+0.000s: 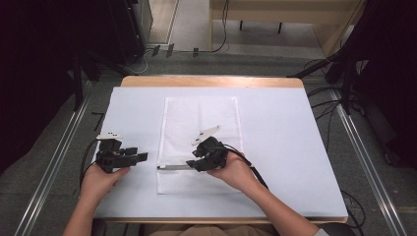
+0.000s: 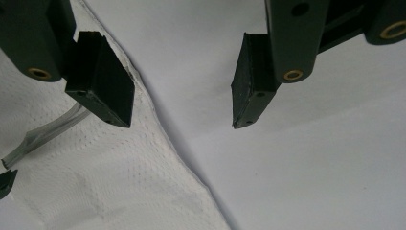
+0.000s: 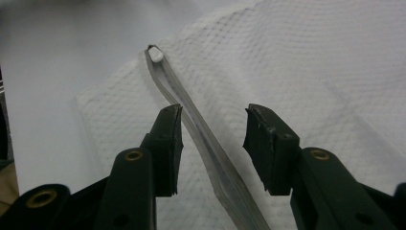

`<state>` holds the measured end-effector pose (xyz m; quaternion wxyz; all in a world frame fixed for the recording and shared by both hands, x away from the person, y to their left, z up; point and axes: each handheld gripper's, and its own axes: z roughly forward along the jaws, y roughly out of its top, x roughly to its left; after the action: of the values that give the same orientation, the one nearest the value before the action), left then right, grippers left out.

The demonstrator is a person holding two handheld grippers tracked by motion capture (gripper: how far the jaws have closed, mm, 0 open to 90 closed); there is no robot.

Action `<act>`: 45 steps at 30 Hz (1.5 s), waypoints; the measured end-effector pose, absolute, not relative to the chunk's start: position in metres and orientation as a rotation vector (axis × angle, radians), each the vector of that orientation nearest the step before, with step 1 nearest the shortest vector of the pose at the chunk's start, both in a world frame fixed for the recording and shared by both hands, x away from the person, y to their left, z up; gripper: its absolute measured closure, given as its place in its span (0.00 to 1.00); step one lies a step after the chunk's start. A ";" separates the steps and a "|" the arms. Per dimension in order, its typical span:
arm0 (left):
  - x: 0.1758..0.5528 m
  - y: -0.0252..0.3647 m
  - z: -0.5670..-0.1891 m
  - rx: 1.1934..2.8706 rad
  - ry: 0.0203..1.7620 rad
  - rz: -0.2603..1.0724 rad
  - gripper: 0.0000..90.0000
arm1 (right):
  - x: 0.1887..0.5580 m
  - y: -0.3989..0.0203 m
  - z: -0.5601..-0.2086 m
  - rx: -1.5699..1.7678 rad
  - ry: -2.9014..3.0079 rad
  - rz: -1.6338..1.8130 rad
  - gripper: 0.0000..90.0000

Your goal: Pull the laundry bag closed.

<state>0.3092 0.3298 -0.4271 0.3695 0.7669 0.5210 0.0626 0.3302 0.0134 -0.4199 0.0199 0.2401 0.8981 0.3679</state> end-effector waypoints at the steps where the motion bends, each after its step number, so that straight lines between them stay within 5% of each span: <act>1: 0.309 0.330 -0.427 1.967 1.336 0.161 0.45 | 0.330 0.019 -0.420 0.752 2.793 1.157 0.67; 18: 0.309 0.332 -0.426 1.961 1.335 0.163 0.45 | 0.330 0.064 -0.441 0.705 2.904 1.198 0.87; 45: 0.304 0.339 -0.424 1.942 1.332 0.161 0.45 | 0.331 0.111 -0.461 0.715 2.921 1.172 0.92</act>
<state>0.3041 0.3385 -0.4236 0.3807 0.7607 0.5219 0.0630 0.3310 0.1111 -0.4609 -0.0432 0.2214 0.9042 0.3627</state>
